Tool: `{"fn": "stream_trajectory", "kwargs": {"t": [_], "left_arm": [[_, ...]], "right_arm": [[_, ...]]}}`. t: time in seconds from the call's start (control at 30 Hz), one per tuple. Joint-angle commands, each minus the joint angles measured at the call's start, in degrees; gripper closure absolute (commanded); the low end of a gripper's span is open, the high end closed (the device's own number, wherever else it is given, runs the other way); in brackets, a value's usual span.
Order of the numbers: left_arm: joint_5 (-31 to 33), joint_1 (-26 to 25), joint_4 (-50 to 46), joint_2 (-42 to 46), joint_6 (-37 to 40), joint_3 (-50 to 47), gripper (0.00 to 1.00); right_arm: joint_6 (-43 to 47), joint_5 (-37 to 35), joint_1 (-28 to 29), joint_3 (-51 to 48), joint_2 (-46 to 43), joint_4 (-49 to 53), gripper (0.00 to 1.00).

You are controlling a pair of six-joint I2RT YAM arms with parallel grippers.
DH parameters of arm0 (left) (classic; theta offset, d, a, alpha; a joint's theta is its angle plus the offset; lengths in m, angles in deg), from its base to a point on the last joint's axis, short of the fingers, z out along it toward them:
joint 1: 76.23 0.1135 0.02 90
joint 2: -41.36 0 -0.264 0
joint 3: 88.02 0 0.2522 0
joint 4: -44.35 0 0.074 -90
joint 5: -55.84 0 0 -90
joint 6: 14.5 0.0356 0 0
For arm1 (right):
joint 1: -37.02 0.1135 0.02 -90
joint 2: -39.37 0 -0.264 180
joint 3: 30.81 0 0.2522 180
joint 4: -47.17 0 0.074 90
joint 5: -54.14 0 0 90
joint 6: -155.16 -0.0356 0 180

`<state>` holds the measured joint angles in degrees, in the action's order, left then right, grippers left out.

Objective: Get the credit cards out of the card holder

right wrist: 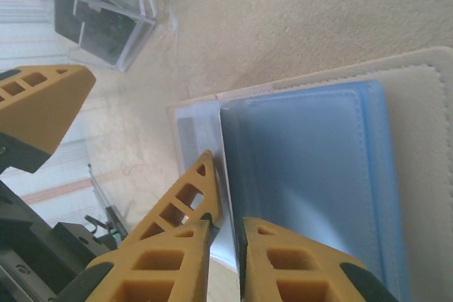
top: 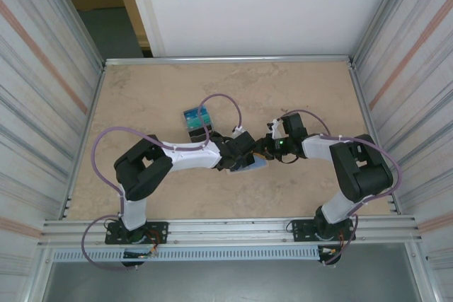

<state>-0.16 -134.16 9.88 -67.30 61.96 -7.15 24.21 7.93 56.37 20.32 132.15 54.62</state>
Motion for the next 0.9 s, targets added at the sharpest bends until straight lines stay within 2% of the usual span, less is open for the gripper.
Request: {"fn": "stream_trajectory", "kwargs": {"t": [0.0, 0.3, 0.43, 0.6, 0.87], "left_arm": [[-1.2, 0.0, -1.1, -1.1, -0.7, -1.3, 0.01], [-1.3, -0.1, -0.7, -1.0, -1.1, -1.6, 0.01], [-1.0, -0.1, -0.7, -0.6, -1.3, -1.9, 0.01], [-0.2, 0.0, -0.9, 0.5, -1.3, -2.8, 0.01], [0.7, 0.3, -1.2, 3.1, -0.4, -3.4, 0.01]], "right_arm": [[-1.2, 2.1, -0.2, -0.7, 1.3, -3.0, 0.81], [-1.3, 0.8, 1.0, -0.5, 4.5, -4.2, 0.84], [-0.8, -0.4, 1.4, 0.0, 4.8, -3.2, 0.92], [2.2, -4.8, 1.5, 1.1, 2.8, 2.8, 1.0], [7.6, -10.9, 1.0, 2.5, -3.4, 12.0, 1.0]]}}
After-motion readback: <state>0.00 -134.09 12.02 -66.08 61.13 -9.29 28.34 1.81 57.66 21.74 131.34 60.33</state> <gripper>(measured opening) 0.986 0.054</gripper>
